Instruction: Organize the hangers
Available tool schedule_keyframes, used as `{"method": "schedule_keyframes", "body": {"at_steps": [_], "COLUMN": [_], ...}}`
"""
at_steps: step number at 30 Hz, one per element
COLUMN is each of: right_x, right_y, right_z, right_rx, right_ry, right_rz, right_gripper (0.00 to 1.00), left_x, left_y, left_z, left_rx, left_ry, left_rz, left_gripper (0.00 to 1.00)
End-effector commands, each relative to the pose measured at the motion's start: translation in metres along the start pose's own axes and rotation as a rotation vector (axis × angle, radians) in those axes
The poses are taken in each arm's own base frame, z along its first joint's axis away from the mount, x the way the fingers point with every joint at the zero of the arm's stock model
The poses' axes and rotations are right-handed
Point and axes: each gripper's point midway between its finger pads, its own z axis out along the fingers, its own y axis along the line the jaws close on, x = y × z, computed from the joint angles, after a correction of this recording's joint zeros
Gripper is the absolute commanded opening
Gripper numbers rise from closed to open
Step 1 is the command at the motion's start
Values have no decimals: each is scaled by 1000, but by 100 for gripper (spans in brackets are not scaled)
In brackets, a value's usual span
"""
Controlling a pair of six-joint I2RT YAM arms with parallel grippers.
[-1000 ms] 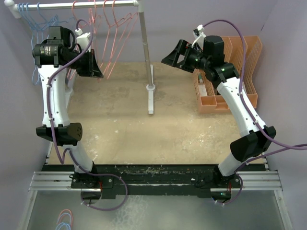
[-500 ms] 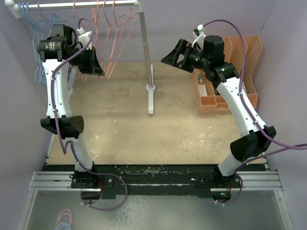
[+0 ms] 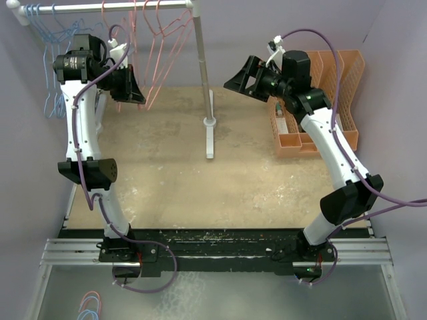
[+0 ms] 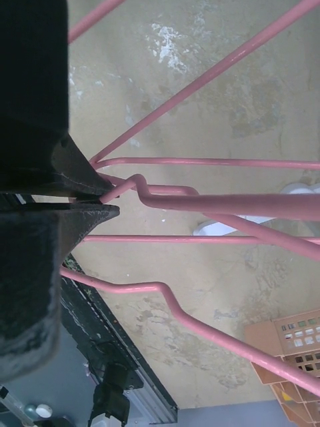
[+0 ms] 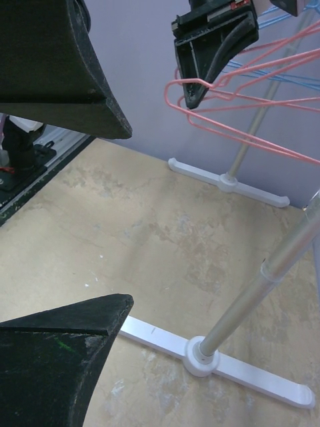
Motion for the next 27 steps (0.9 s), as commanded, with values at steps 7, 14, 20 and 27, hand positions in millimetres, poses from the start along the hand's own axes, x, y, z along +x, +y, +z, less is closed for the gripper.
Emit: {"method": "schedule_keyframes", "body": {"at_steps": [7, 14, 20, 27], "right_x": [-3, -7, 0, 17], "right_y": [5, -2, -19, -50], "right_z": [0, -5, -5, -12], "right_rx": [-44, -1, 50, 148], "right_ry": [-16, -51, -68, -116], "right_rz": [-13, -59, -75, -36], "right_gripper": [100, 100, 100, 100], "left_x": [-20, -34, -20, -9], "left_y": [-20, -73, -118, -123], "left_z": [-51, -174, -244, -284], "left_rx": [-76, -287, -317, -422], "left_ry": [-190, -654, -831, -935], "left_rz": [157, 398, 433, 401], "left_gripper": [99, 99, 99, 99]}}
